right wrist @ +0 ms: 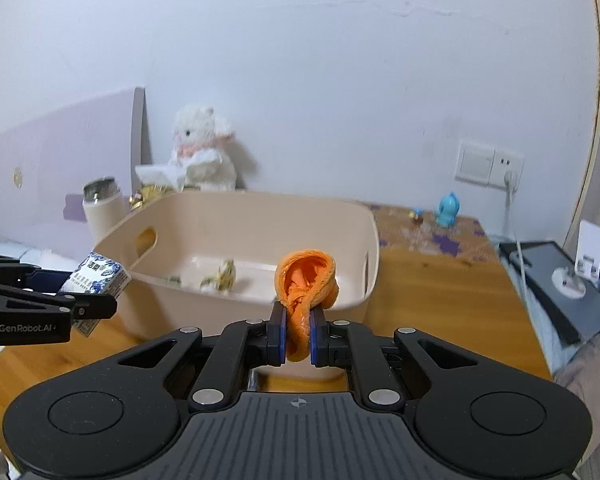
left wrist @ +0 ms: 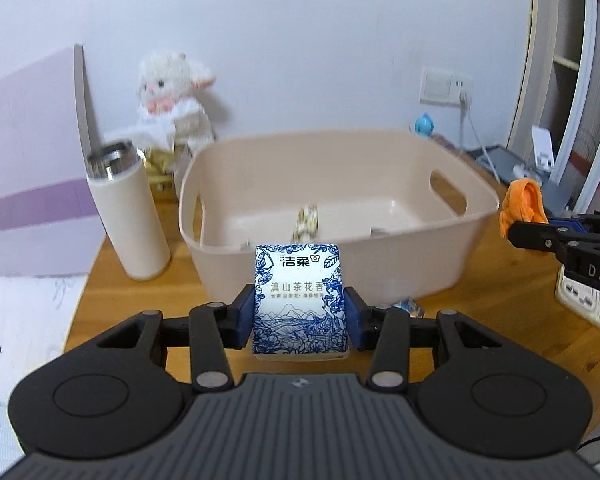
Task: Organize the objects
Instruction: 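Drop the tea box into the basket with left tool while right drops orange cloth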
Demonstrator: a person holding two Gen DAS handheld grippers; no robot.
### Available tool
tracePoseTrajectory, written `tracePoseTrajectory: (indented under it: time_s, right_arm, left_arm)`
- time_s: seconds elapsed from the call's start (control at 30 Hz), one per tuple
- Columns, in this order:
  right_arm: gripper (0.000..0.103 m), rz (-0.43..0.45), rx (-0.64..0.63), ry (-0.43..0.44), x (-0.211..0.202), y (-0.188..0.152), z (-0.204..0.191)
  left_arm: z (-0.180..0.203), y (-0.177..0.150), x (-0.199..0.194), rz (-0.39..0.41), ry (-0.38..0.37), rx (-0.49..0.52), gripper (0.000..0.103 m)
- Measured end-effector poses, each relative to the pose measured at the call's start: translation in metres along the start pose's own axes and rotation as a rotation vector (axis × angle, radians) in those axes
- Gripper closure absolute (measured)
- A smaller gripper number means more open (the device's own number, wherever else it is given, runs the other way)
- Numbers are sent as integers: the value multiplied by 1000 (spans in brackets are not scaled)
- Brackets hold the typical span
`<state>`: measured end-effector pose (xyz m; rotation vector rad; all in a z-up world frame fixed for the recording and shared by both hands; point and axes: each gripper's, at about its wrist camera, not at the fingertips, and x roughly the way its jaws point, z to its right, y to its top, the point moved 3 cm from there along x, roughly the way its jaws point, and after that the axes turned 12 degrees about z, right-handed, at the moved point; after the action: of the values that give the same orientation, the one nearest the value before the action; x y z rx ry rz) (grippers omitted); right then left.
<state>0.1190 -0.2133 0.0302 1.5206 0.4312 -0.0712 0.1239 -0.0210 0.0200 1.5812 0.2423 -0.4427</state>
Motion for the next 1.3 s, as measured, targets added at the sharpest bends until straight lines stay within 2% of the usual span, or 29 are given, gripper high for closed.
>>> tracePoseTrajectory:
  time_s: [0.23, 0.43, 0.6, 0.8, 1.07, 1.1, 1.13, 1.17, 1.23, 1.27, 1.3]
  right_arm:
    - [93, 51, -4, -10, 19, 26, 9]
    - [93, 36, 11, -14, 45, 32, 15]
    - [93, -7, 6, -19, 70, 26, 17]
    - [93, -79, -14, -26, 99, 11, 12]
    - [90, -163, -46, -29, 119, -10, 11]
    - [84, -164, -43, -31, 119, -11, 11]
    - [71, -162, -36, -31, 119, -11, 12]
    - [69, -155, -26, -31, 118, -11, 13]
    - [57, -143, -9, -29, 114, -9, 15]
    - [54, -136, -9, -30, 111, -8, 15]
    - [47, -130, -10, -31, 108, -7, 16]
  left_arm:
    - [-4, 32, 13, 59, 34, -9, 56]
    - [-6, 56, 47, 64, 75, 6, 56]
    - [-9, 60, 85, 8, 103, -21, 56]
    - [-8, 42, 129, -101, 125, -2, 56]
    - [-4, 24, 154, -182, 113, 20, 55]
    - [-4, 24, 154, -183, 107, 24, 55]
    - [-3, 24, 154, -181, 105, 31, 55]
    - [-2, 24, 153, -177, 107, 39, 55]
    - [-2, 25, 149, -159, 115, 48, 53]
    - [-2, 26, 146, -152, 120, 51, 49]
    - [-2, 28, 143, -143, 126, 53, 38]
